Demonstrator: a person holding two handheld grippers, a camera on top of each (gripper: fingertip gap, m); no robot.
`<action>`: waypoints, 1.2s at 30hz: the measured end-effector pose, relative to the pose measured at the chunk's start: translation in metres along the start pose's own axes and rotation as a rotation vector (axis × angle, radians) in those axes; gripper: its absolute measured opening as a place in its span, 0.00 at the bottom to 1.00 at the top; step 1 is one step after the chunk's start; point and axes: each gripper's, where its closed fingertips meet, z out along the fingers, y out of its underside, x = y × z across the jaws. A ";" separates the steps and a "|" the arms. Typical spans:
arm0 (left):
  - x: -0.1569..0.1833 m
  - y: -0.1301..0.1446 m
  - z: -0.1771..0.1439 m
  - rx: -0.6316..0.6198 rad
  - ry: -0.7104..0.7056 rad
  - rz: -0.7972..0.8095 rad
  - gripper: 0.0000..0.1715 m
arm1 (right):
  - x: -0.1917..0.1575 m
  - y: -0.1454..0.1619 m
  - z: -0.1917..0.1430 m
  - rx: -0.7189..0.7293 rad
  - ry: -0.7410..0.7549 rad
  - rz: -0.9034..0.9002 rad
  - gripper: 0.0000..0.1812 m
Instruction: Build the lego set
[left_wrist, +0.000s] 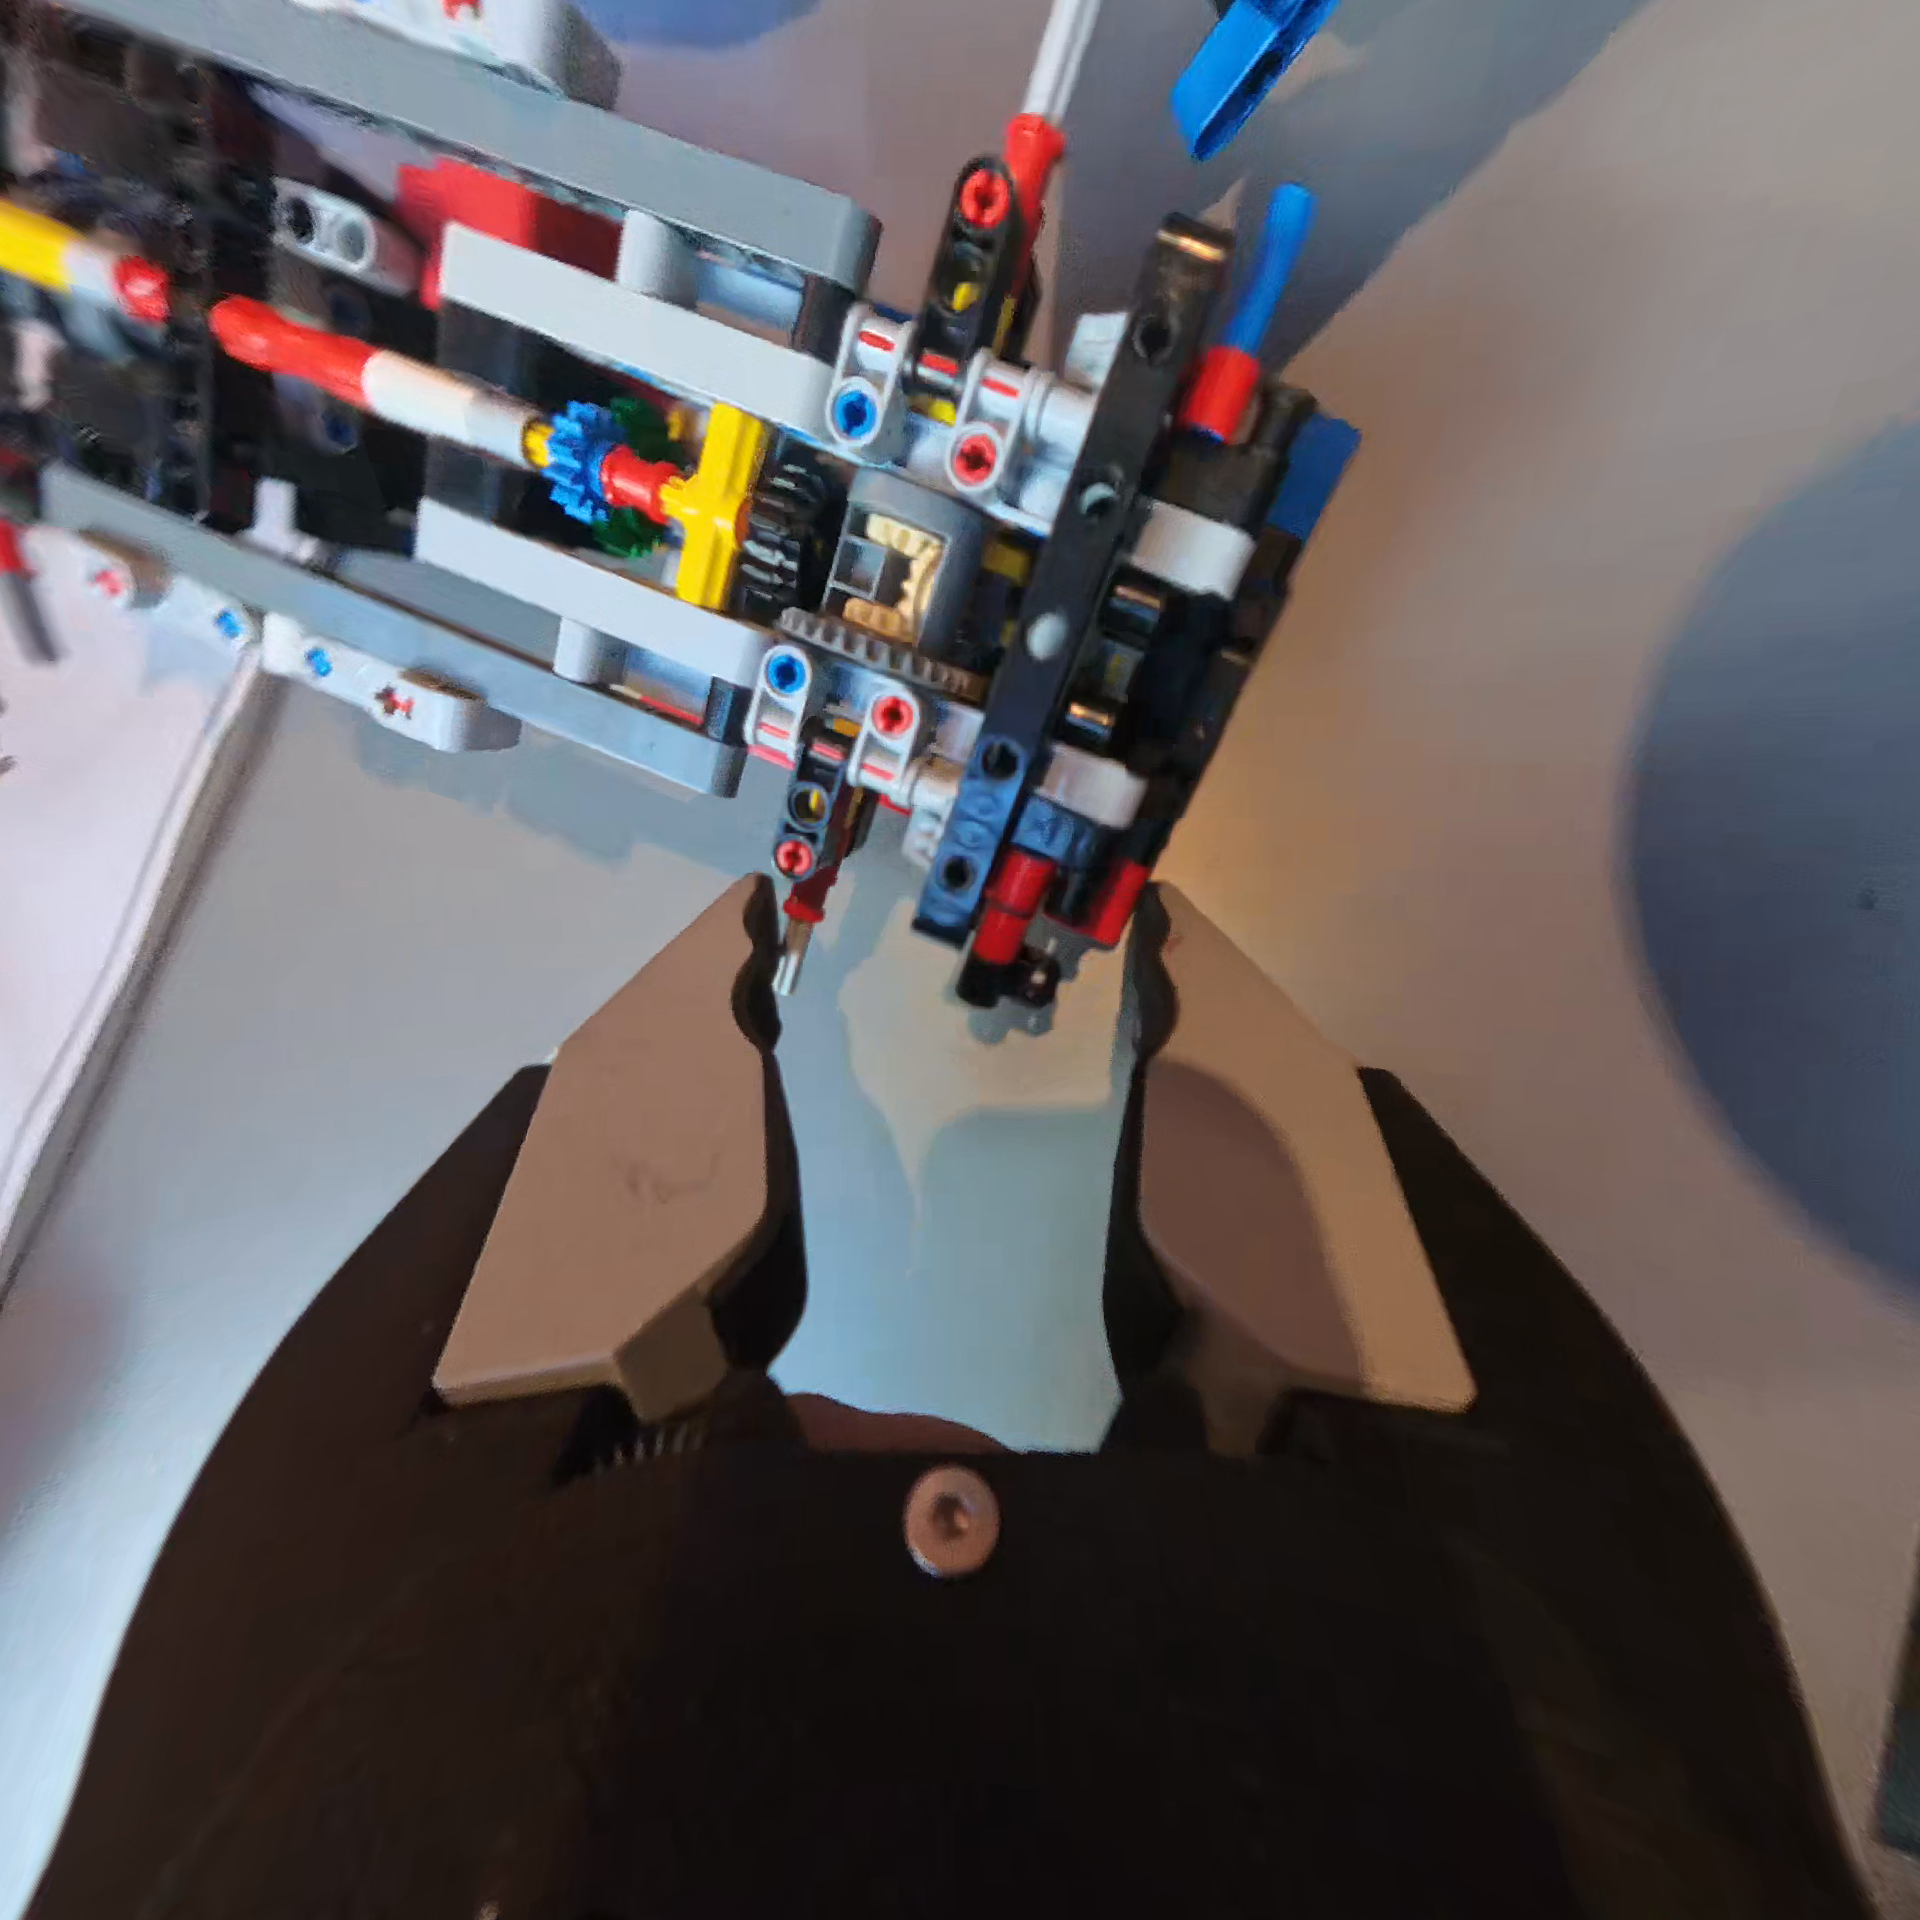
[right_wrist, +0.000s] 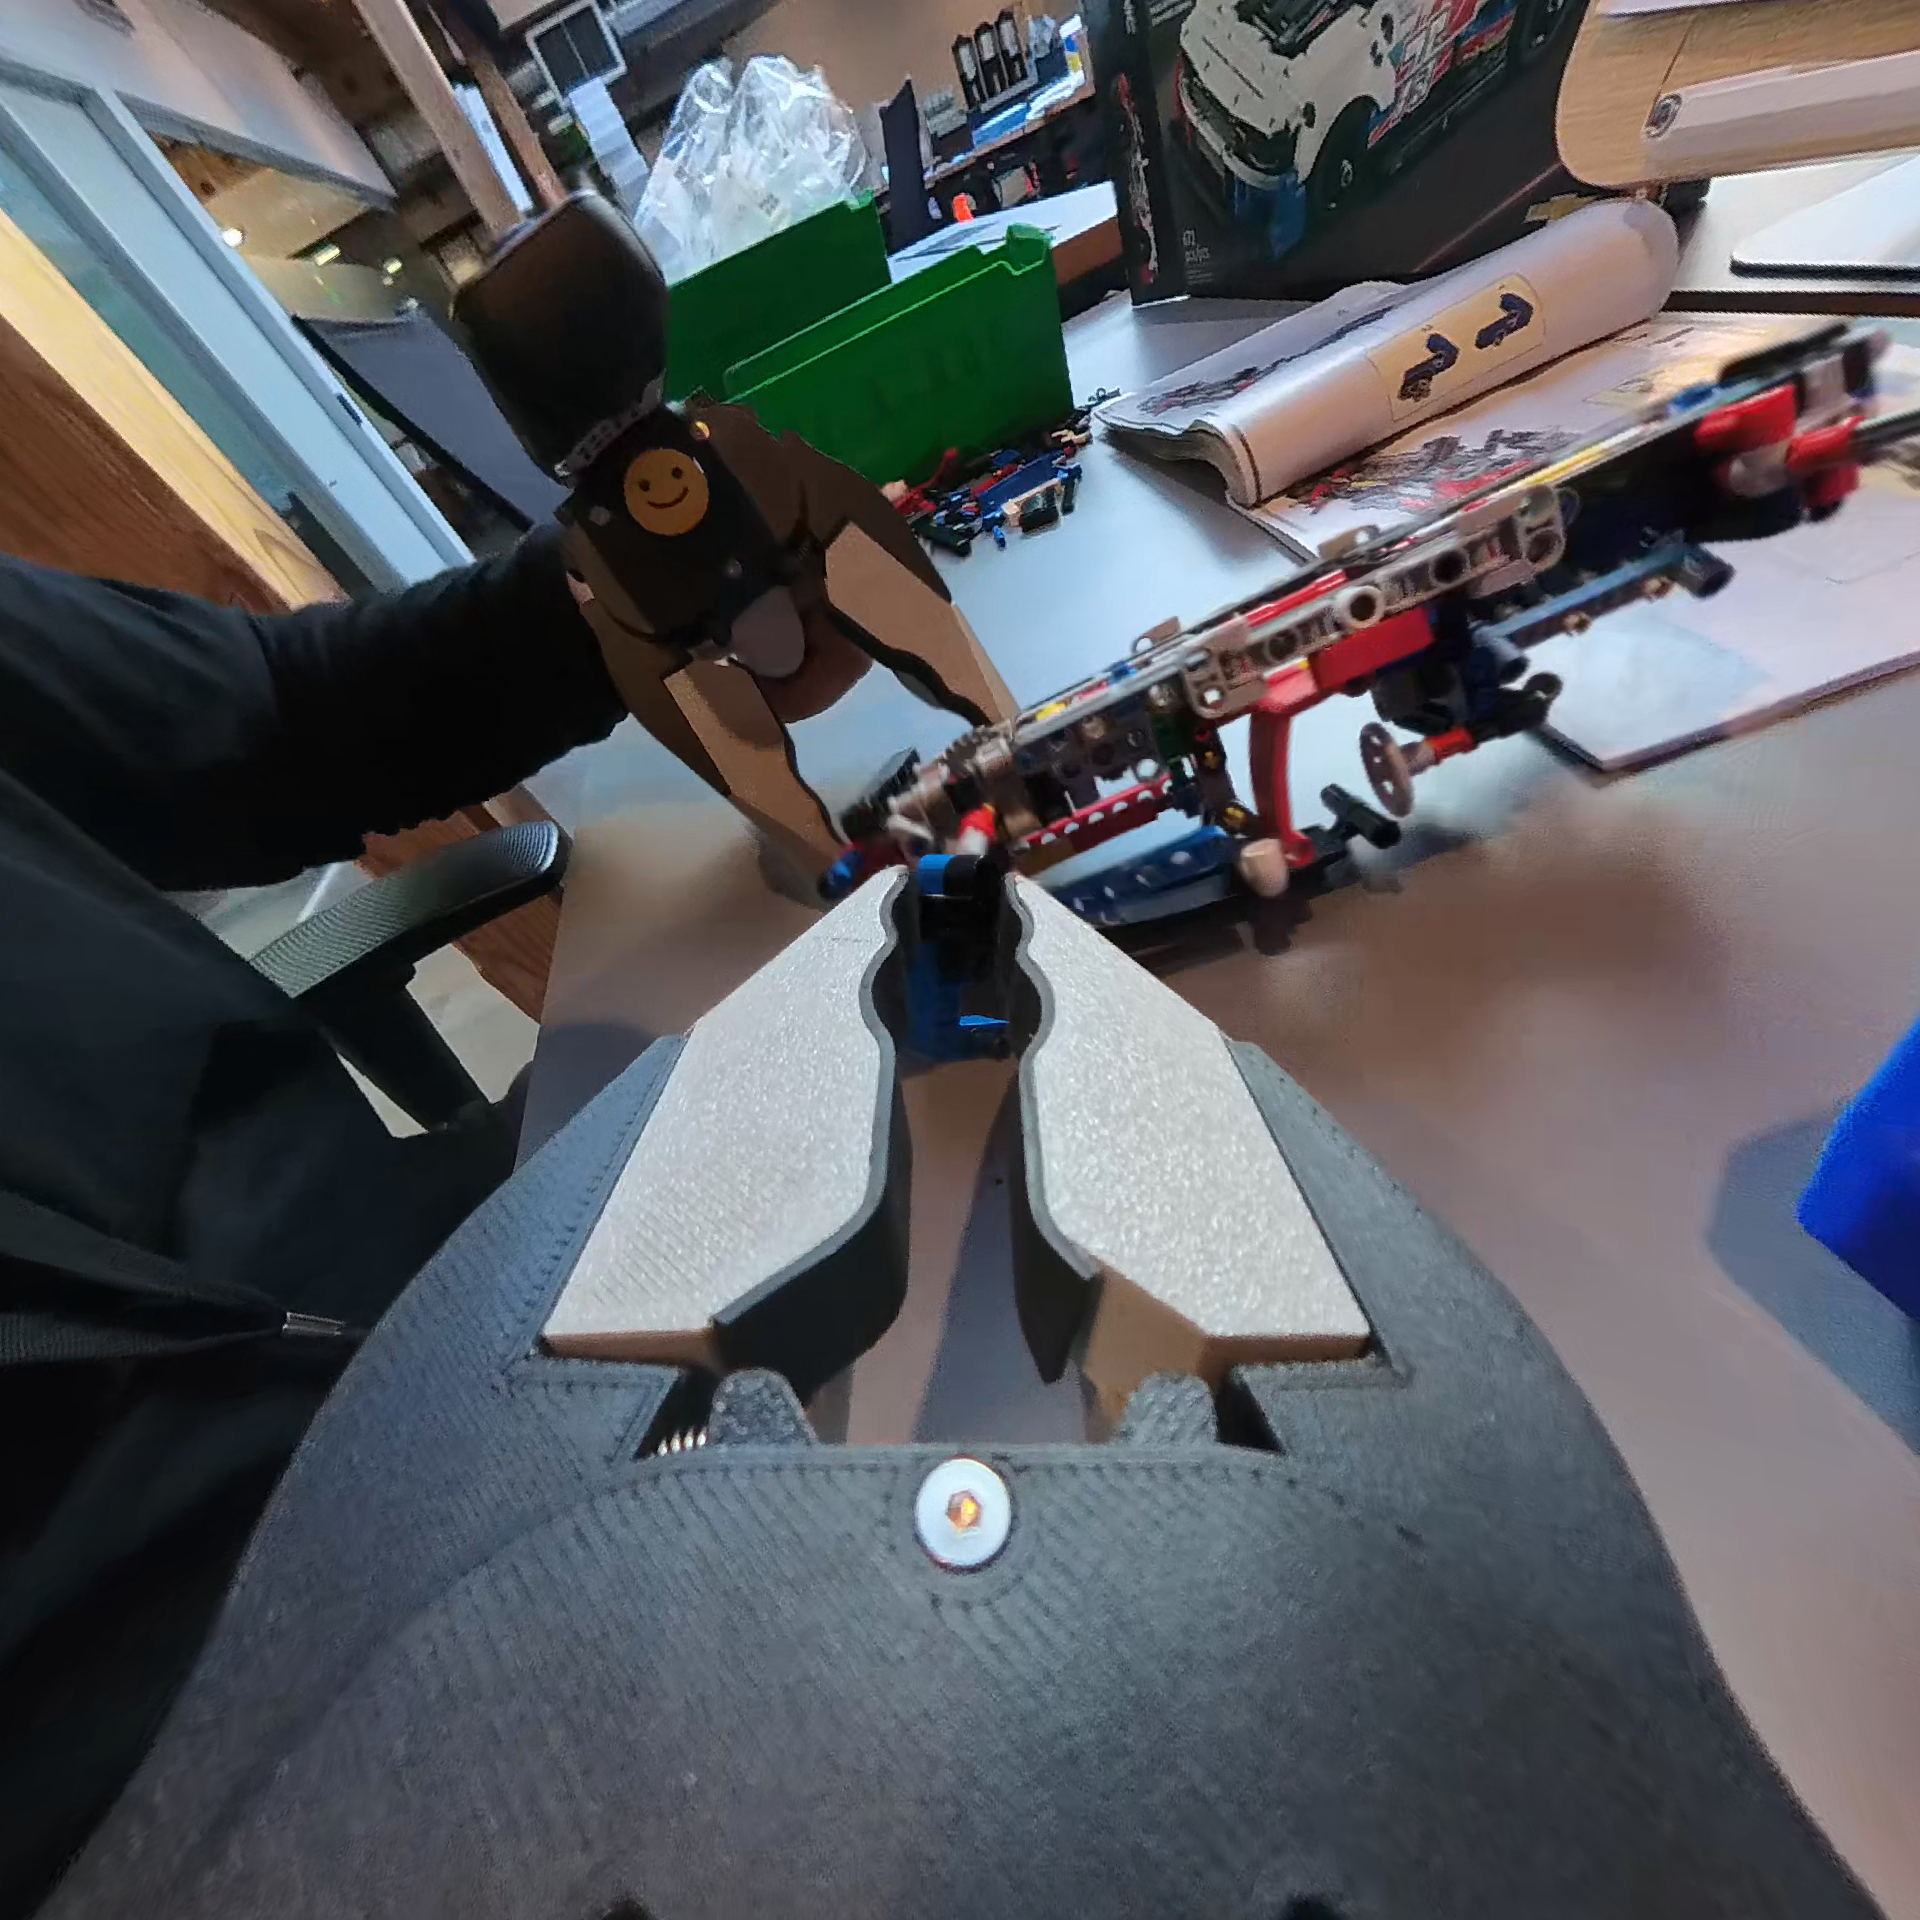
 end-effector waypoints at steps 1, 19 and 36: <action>0.006 -0.002 0.002 0.012 0.013 -0.028 0.37 | -0.003 0.001 0.000 -0.005 -0.009 -0.025 0.06; 0.023 -0.018 0.016 0.081 0.079 -0.128 0.23 | 0.030 0.000 -0.013 -0.155 -0.138 -0.243 0.06; -0.020 -0.116 0.020 -0.038 -0.103 0.012 0.24 | 0.033 0.004 -0.010 -0.163 -0.130 -0.267 0.06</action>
